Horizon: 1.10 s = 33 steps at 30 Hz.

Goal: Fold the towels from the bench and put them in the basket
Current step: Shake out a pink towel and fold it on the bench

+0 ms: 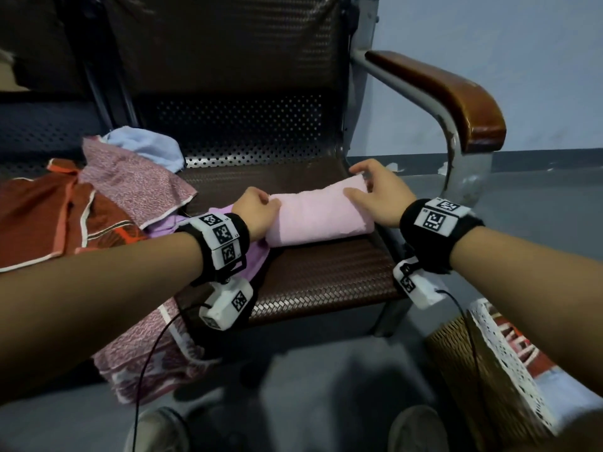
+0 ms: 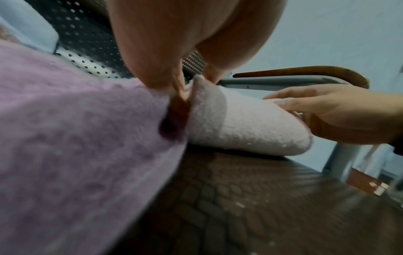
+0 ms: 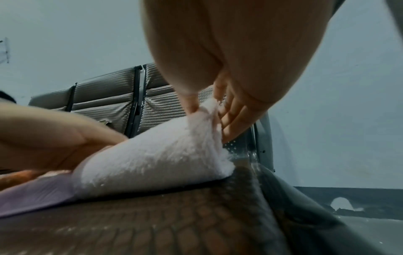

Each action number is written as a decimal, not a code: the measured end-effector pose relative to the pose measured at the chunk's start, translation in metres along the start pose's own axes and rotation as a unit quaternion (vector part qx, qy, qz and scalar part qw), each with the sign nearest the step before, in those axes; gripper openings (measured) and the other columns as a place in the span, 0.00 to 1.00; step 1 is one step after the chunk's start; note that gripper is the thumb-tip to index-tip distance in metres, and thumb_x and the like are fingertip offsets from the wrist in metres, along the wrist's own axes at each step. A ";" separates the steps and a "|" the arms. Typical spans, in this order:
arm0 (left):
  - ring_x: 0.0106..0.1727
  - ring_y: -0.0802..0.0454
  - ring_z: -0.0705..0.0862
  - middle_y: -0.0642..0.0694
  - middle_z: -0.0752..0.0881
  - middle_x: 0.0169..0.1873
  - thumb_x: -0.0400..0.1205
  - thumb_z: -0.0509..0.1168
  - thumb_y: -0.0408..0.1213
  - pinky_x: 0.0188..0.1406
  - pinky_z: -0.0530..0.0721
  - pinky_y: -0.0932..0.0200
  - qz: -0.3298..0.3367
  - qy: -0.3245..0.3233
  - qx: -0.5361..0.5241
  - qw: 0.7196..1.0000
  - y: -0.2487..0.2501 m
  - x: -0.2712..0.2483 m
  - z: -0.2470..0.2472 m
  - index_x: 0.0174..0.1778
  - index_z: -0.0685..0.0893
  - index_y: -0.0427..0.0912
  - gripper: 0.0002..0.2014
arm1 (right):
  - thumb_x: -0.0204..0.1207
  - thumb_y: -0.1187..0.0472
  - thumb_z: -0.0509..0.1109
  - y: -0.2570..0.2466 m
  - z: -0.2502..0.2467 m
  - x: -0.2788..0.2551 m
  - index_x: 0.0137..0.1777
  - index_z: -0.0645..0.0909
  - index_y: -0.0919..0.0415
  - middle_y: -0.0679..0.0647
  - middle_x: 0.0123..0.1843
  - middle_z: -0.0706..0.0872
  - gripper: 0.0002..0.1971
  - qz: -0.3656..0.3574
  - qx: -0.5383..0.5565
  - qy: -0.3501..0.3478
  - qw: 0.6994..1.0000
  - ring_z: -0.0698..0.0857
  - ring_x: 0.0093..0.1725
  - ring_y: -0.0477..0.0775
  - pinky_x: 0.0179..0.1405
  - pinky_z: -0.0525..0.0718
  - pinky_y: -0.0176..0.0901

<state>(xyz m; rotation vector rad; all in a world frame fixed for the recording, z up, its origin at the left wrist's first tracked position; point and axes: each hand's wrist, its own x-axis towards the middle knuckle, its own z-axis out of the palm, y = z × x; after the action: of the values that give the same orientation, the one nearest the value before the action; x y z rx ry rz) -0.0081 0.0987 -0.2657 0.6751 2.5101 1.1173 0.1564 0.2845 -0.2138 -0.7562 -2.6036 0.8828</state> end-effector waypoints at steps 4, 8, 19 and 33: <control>0.61 0.46 0.79 0.44 0.81 0.60 0.75 0.70 0.50 0.63 0.77 0.52 0.158 0.031 0.048 0.986 0.013 -0.007 0.002 0.62 0.81 0.45 0.22 | 0.80 0.57 0.71 -0.001 0.012 0.008 0.67 0.78 0.55 0.53 0.55 0.86 0.16 0.003 -0.053 0.047 0.998 0.84 0.56 0.56 0.53 0.75 0.40; 0.68 0.45 0.79 0.43 0.81 0.67 0.72 0.77 0.48 0.70 0.75 0.53 0.218 -0.134 0.171 0.951 0.015 -0.014 0.007 0.72 0.78 0.47 0.32 | 0.80 0.55 0.69 -0.003 0.014 0.012 0.71 0.75 0.57 0.60 0.65 0.83 0.20 0.007 -0.139 0.021 0.990 0.81 0.65 0.61 0.66 0.80 0.52; 0.51 0.46 0.87 0.49 0.90 0.49 0.66 0.70 0.50 0.50 0.86 0.51 0.224 -0.071 0.152 0.960 0.051 -0.008 -0.005 0.56 0.84 0.55 0.21 | 0.67 0.39 0.78 -0.018 0.006 -0.006 0.76 0.68 0.48 0.53 0.64 0.85 0.39 -0.084 -0.226 -0.163 0.957 0.85 0.60 0.58 0.59 0.84 0.54; 0.60 0.60 0.84 0.52 0.84 0.58 0.70 0.81 0.52 0.60 0.82 0.65 0.436 -0.070 -0.251 0.862 0.237 -0.128 0.060 0.67 0.76 0.44 0.34 | 0.71 0.59 0.76 0.044 -0.150 -0.144 0.56 0.87 0.62 0.53 0.50 0.93 0.14 0.004 0.227 0.085 0.970 0.90 0.49 0.45 0.52 0.87 0.42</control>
<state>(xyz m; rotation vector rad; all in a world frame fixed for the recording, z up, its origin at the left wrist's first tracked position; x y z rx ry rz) 0.1961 0.2054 -0.1136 1.7095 1.6216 1.8125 0.3550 0.3050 -0.1408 -0.6751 -2.1335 1.2919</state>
